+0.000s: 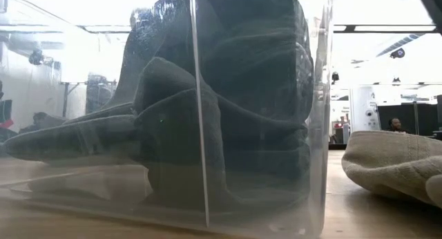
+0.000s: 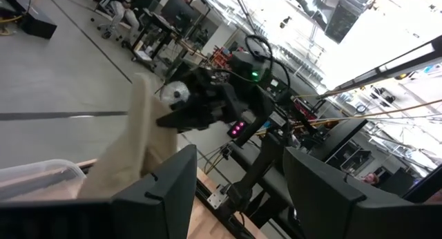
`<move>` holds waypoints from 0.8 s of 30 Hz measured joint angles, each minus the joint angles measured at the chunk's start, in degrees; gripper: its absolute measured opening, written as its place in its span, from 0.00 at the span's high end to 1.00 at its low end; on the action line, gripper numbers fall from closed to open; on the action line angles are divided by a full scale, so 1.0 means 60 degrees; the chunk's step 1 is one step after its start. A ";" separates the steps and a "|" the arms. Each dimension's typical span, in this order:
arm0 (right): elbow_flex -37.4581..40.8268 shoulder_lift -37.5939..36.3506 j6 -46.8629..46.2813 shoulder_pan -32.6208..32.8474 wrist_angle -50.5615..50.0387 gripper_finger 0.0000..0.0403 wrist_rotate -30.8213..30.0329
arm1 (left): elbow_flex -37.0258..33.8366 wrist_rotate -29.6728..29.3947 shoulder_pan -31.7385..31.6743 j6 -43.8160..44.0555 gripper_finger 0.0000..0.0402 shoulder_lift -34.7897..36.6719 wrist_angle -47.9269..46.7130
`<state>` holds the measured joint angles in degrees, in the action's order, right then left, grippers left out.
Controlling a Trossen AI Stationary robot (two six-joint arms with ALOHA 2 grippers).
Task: Pick & Place hat
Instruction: Put the top brown cap into the top transparent bin
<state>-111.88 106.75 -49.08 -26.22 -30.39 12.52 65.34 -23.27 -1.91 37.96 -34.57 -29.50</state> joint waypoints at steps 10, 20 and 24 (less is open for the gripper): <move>-0.3388 0.2777 0.0330 -0.0083 -0.3177 0.97 0.0243 | 0.0000 0.0000 0.0000 0.0006 0.48 0.0000 -0.0020; -0.3653 0.3587 0.0452 -0.0112 -0.3592 0.97 0.0436 | 0.0000 -0.0040 0.0003 0.0006 0.48 0.0000 -0.0024; -0.3646 0.3705 0.0404 -0.0157 -0.3677 0.97 0.0462 | 0.0000 -0.0069 0.0000 0.0006 0.48 0.0000 -0.0055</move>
<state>-133.75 128.99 -46.65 -27.16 -52.45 15.29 65.34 -23.68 -1.91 38.00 -34.57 -29.83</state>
